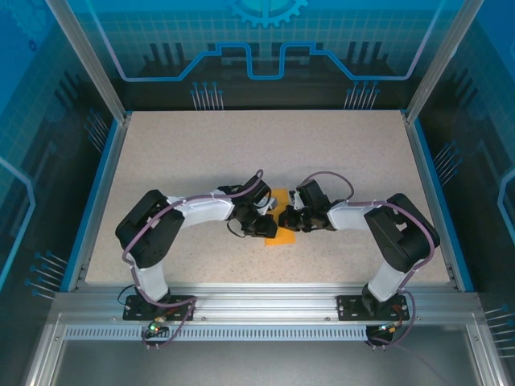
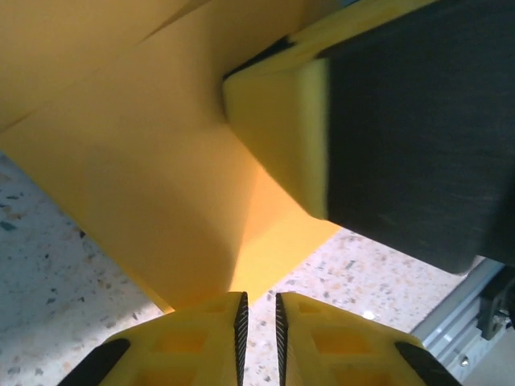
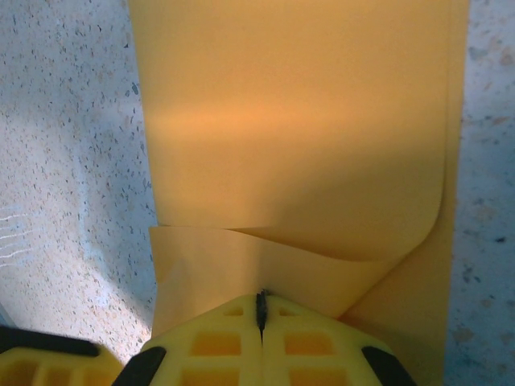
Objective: Fold a paper plane with a square sheet of paper (fold left side to right side)
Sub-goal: Fold the triangle a second time at the center of the table.
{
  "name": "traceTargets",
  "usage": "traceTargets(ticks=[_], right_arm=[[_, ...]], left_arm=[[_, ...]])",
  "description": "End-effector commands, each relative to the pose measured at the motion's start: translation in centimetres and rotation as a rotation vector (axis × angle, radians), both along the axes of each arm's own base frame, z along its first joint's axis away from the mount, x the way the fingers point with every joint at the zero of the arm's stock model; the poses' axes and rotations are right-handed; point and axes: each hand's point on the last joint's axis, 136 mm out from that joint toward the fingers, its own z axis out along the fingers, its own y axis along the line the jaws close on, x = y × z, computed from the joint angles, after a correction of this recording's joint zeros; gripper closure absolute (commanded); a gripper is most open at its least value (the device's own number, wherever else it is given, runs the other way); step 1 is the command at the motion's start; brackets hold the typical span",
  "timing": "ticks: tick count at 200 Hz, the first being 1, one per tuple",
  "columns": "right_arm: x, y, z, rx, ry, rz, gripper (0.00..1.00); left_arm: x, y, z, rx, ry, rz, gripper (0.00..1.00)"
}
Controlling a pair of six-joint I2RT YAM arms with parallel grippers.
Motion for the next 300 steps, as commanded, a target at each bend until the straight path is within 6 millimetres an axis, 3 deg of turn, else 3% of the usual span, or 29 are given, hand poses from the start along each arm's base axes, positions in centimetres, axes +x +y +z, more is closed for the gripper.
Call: traceTargets(ticks=[1,68,109,193,300], right_arm=[[-1.2,-1.4,-2.0,-0.079,0.067,-0.005,0.99],[0.2,-0.1,1.7,0.014,-0.064,0.018,1.0],[-0.8,0.4,2.8,0.035,-0.108,0.046,1.0],[-1.8,2.3,1.1,0.03,-0.061,0.082,1.0],[-1.8,-0.1,-1.5,-0.073,-0.022,0.056,1.0]], left_arm=[[0.1,0.0,-0.7,0.002,0.016,-0.01,0.79],[-1.6,2.5,-3.2,0.096,0.056,0.018,0.8],[-1.9,2.9,-3.5,0.106,0.058,0.022,0.82],[-1.9,2.9,-3.5,0.108,0.055,0.026,0.83],[-2.0,3.3,-4.0,0.137,0.068,0.028,0.83]])
